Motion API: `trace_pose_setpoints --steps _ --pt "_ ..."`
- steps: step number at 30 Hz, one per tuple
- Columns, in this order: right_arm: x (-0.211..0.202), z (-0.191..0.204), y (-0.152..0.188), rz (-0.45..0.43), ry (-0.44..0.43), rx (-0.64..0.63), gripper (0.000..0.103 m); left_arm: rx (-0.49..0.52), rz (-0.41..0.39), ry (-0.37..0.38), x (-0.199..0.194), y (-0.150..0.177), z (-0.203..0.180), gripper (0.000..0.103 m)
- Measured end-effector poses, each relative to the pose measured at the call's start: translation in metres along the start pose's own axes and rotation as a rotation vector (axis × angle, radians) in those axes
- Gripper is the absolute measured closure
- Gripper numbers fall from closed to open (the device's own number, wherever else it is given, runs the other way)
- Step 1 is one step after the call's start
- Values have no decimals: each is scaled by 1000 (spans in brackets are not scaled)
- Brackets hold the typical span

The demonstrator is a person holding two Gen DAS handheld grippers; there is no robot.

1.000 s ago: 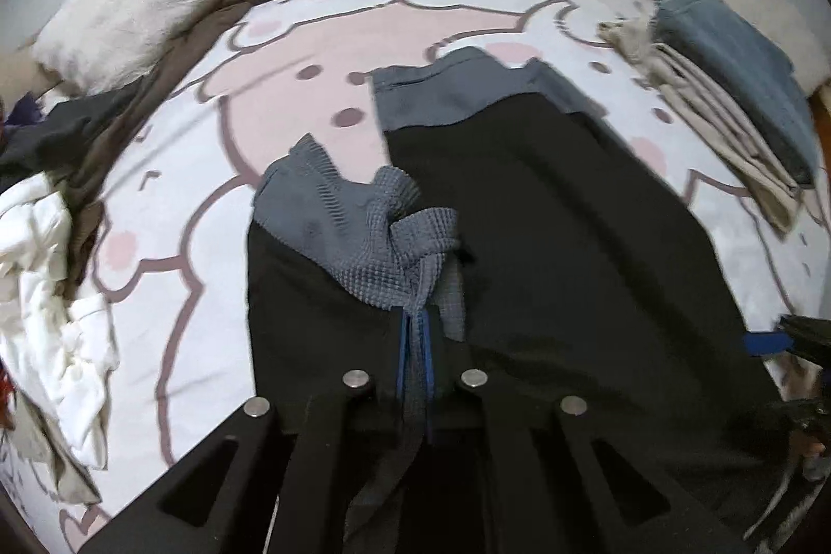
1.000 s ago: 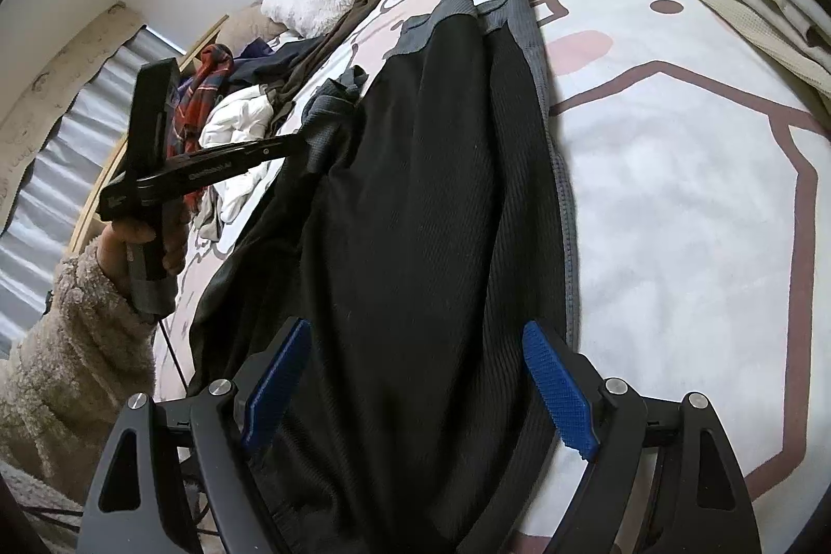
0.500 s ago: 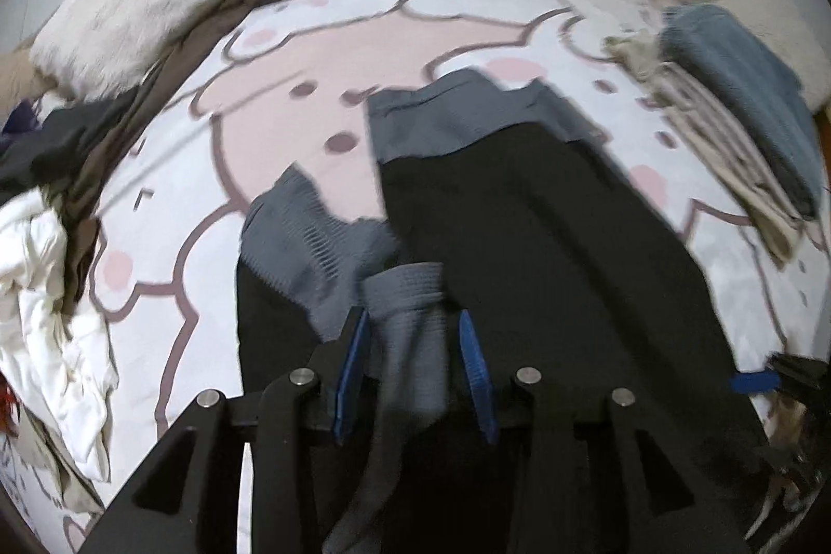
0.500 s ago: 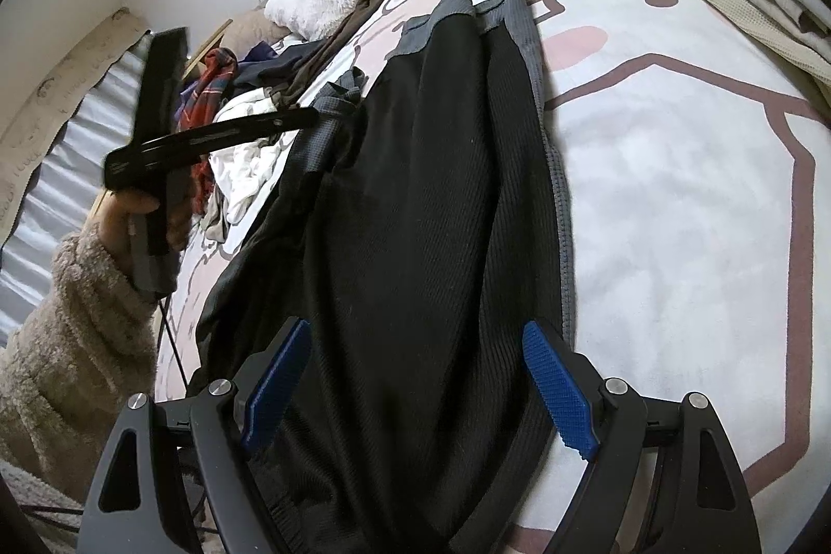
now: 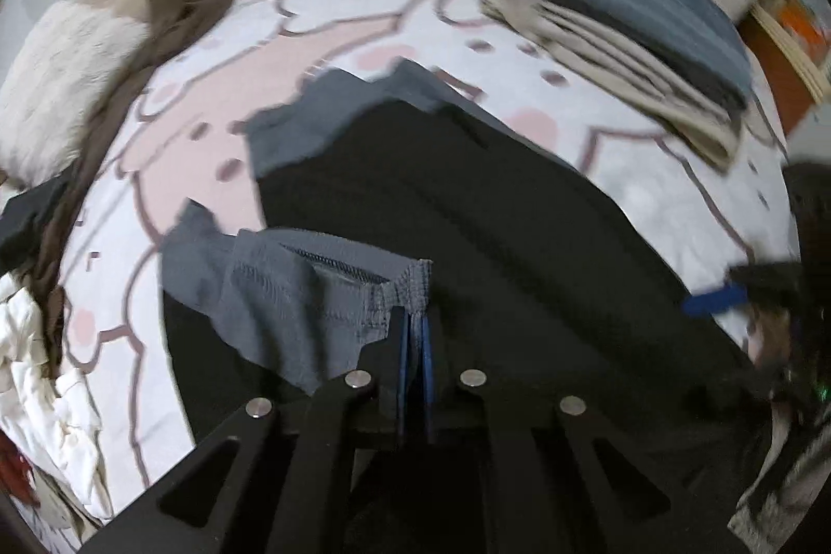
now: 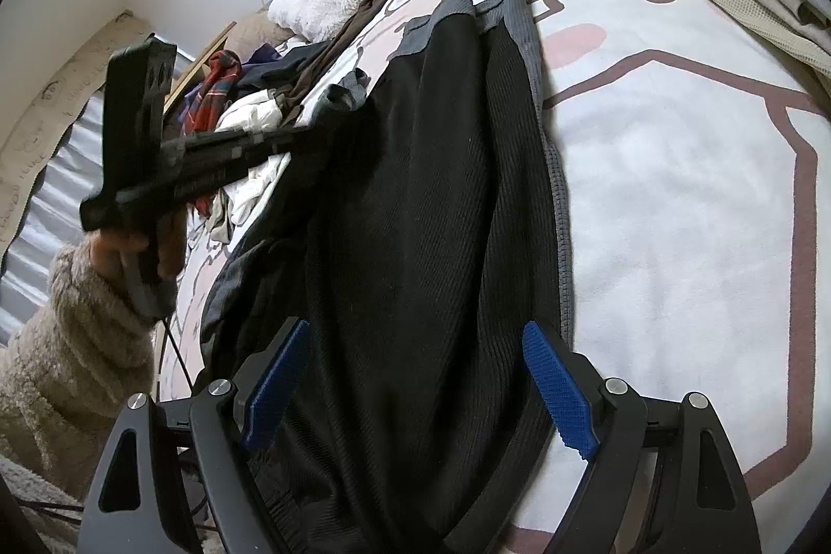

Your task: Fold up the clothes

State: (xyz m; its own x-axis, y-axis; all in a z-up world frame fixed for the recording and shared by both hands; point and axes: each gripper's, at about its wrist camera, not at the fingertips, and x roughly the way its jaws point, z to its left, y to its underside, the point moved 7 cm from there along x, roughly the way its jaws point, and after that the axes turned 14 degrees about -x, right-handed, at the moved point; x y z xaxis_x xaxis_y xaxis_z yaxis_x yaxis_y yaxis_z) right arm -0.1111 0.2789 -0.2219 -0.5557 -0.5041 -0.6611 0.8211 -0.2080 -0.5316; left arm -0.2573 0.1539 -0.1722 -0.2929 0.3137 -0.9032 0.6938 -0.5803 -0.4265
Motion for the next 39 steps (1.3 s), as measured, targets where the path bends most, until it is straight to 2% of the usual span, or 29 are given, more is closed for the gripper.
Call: trace_pose_setpoints --steps 2,4,5,6,10,14,17,19,21,24,28,31,36,37,38,39 --pt "-1 0 0 -1 -2 -2 19 -15 -17 -32 1 5 4 97" --pt "-1 0 0 -1 -3 -2 19 -42 -25 -56 0 6 11 85" --pt "-1 0 0 -2 -4 -2 19 -55 -28 -67 0 6 14 66" --pt "-2 0 0 -2 -5 -2 19 -62 -32 -71 0 6 16 54" --pt "-2 0 1 -3 -6 -1 19 -76 -38 -61 -2 3 18 53" --pt "-3 0 1 -5 -8 -2 19 -173 0 2 4 -4 26 53" --pt "-3 0 1 -6 -10 -4 19 -235 70 148 6 0 15 54" --pt "-3 0 2 -8 -13 -6 19 -187 103 240 1 8 -7 54" --pt "-3 -1 2 -10 -15 -4 19 -129 114 271 -5 15 -24 54" --pt "-3 -1 2 -13 -18 -3 19 -105 51 216 -17 13 -21 54" --pt "-4 -1 3 -17 -21 -7 19 -135 -27 102 -27 0 7 54" --pt "-3 -1 3 -17 -20 -7 19 -132 -12 56 -17 -5 22 54" --pt "-4 0 3 -17 -23 -11 19 -78 91 41 15 3 21 54" --pt "-4 0 3 -16 -24 -11 19 -69 110 42 21 6 18 56" --pt "-4 0 3 -15 -24 -11 19 -65 125 38 25 8 17 74" --pt "-3 0 3 -15 -23 -11 19 -66 139 29 28 10 16 99"
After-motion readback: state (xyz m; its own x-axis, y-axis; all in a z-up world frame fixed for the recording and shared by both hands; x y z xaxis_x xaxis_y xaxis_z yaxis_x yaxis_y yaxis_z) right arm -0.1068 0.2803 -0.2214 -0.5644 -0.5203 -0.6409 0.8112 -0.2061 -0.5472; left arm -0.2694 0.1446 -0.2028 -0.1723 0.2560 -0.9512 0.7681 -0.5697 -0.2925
